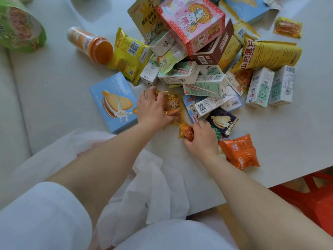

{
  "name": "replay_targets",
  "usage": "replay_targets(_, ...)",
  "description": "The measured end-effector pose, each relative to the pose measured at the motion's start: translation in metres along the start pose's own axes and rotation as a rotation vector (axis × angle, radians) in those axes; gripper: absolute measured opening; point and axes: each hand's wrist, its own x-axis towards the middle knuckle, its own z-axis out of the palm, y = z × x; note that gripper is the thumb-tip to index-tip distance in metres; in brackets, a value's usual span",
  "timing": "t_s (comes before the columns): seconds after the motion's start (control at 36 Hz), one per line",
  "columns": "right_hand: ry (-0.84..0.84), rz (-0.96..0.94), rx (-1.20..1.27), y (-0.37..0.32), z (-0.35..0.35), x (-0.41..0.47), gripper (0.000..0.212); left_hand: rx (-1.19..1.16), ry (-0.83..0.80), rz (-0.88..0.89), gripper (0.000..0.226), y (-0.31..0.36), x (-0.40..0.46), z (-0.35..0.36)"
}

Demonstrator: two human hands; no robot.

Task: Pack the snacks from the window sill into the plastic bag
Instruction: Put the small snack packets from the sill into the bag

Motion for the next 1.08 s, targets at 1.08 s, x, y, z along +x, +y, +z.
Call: replay_targets(1.08, 0.022, 0.198, -0.011, 0.021, 0.016, -0.01, 0.069, -0.299, -0.139, -0.176, 0.049, 0.027, -0.028, 0.029)
